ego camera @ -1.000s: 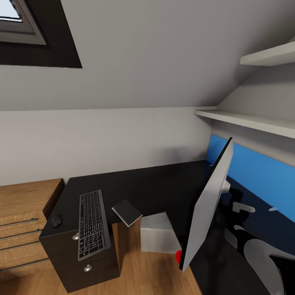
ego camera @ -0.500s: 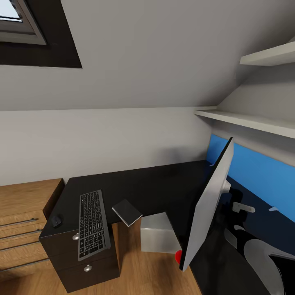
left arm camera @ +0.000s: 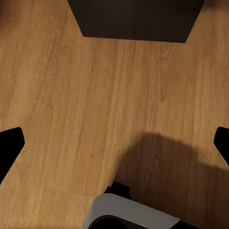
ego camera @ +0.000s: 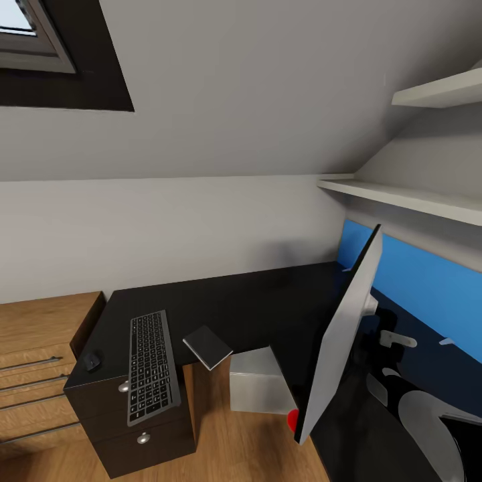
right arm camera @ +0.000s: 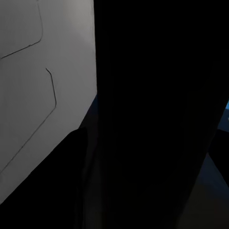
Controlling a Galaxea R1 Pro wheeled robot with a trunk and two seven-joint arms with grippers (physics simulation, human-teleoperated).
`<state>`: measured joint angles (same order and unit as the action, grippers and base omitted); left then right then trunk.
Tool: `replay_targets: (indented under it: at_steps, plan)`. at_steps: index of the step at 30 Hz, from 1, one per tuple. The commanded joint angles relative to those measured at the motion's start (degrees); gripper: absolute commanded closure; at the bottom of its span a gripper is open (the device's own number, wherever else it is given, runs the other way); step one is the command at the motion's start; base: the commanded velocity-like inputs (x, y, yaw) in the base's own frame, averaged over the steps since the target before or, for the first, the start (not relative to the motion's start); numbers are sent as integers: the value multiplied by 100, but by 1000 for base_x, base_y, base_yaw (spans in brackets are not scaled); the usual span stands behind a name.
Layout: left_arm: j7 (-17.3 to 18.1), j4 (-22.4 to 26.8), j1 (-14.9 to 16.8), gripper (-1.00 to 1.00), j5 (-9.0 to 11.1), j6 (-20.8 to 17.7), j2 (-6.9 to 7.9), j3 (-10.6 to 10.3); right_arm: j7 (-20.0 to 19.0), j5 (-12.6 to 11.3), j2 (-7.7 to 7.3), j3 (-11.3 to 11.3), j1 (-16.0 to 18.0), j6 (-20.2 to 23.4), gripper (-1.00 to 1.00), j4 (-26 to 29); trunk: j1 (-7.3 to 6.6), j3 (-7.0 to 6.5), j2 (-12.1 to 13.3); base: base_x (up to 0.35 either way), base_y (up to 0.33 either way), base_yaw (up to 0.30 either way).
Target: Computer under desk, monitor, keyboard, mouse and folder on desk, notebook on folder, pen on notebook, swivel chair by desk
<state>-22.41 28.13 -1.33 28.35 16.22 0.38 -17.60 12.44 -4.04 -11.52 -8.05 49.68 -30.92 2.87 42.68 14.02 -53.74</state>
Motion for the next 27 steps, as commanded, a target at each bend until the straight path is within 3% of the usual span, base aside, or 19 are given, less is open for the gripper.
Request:
replay_targets:
  at_steps: [1, 27]
  plan:
    - [-44, 9, 1, -100, 44, 22, 6, -45, -18, -18, 0, -21, 7, -33, 100, 2, 1, 6, -5, 0, 0, 0]
    - [-44, 9, 1, -100, 39, 30, 6, -42, -42, -18, 5, -21, 6, -54, 100, -6, 1, 6, -5, 0, 0, 0]
